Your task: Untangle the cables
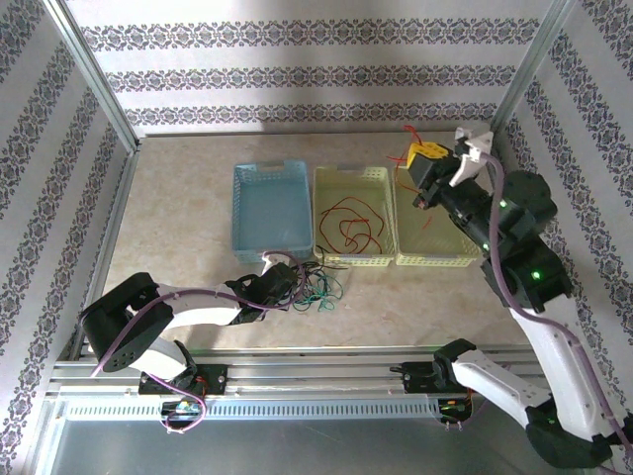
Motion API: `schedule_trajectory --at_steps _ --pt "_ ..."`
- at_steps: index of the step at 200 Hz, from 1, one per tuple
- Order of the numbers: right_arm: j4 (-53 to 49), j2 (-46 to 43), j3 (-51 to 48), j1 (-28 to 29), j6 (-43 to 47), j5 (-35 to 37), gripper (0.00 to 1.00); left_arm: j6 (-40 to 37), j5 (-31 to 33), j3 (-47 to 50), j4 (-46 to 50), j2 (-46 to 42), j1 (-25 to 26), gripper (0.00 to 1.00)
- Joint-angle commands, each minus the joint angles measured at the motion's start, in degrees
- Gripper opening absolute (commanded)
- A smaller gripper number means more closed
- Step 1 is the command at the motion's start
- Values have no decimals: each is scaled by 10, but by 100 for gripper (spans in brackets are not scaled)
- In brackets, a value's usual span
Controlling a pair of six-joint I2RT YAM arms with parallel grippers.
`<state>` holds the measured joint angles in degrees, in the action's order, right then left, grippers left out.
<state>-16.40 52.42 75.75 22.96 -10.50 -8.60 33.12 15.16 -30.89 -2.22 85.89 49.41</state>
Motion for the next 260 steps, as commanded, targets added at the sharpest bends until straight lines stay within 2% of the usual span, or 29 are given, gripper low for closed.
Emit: schedule_trajectory --at_steps 1,47,92,148,196,206,220,230,243,260 --pt "16 32 -6 -14 -13 -27 0 -4 -15 21 -3 39 -3 0" --pt "-23 121 -12 -27 -8 6 0 -12 -16 8 -7 48 2 0" --pt "-3 197 -81 -25 -51 5 0 -14 -17 9 -8 44 4 0" --pt "17 301 -152 5 -107 13 0 -20 -25 8 -17 44 4 0" --pt "7 325 -154 32 -112 35 0 -25 -28 1 -15 49 5 0" --pt "3 320 -152 32 -111 43 9 -24 -26 -1 -15 49 5 0" --pt "1 305 -151 32 -109 59 34 -25 -26 -2 -15 48 5 0" --pt "0 289 -152 32 -109 80 44 -25 -27 -3 -14 47 5 0" --pt "-2 266 -155 32 -110 98 51 -26 -27 -3 -13 44 5 0" --pt "-5 236 -164 35 -103 103 54 -26 -27 0 -13 40 5 0"
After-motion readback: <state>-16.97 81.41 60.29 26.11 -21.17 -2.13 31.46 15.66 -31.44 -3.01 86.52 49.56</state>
